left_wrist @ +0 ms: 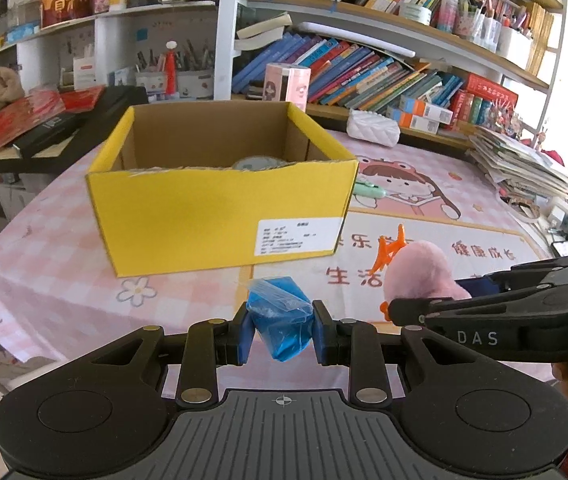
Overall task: Organize objects
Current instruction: 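Carry the blue packet with the left tool and plush with the right tool over the box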
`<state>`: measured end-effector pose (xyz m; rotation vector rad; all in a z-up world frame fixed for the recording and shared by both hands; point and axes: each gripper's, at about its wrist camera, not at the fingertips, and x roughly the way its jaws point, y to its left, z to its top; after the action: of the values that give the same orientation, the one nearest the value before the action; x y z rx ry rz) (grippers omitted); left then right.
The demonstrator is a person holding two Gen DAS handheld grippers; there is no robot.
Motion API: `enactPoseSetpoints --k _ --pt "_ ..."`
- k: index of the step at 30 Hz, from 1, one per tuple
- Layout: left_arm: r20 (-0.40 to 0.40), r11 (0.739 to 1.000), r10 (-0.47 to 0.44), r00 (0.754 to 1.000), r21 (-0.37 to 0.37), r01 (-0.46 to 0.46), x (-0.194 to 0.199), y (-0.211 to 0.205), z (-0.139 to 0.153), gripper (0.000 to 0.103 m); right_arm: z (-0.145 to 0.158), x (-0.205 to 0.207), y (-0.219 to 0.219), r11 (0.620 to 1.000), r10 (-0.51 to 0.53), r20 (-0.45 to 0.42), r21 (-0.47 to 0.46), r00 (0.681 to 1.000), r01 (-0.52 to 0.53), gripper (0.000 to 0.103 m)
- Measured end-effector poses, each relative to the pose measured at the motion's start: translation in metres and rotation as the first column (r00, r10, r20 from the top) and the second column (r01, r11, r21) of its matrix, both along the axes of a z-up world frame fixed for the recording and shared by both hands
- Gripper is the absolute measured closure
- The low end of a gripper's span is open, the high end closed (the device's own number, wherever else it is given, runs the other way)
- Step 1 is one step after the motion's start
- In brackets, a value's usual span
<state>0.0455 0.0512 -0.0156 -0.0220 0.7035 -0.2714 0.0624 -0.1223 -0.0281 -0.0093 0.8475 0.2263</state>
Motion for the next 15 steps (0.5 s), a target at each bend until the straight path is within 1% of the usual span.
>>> enactPoseSetpoints --k 15 --pt "0.014 1.0 0.027 1.0 0.006 -0.027 -0.031 0.049 -0.001 0.075 -0.005 -0.033 0.055 0.999 0.049 -0.003 0.007 0.999 -0.049 0.059"
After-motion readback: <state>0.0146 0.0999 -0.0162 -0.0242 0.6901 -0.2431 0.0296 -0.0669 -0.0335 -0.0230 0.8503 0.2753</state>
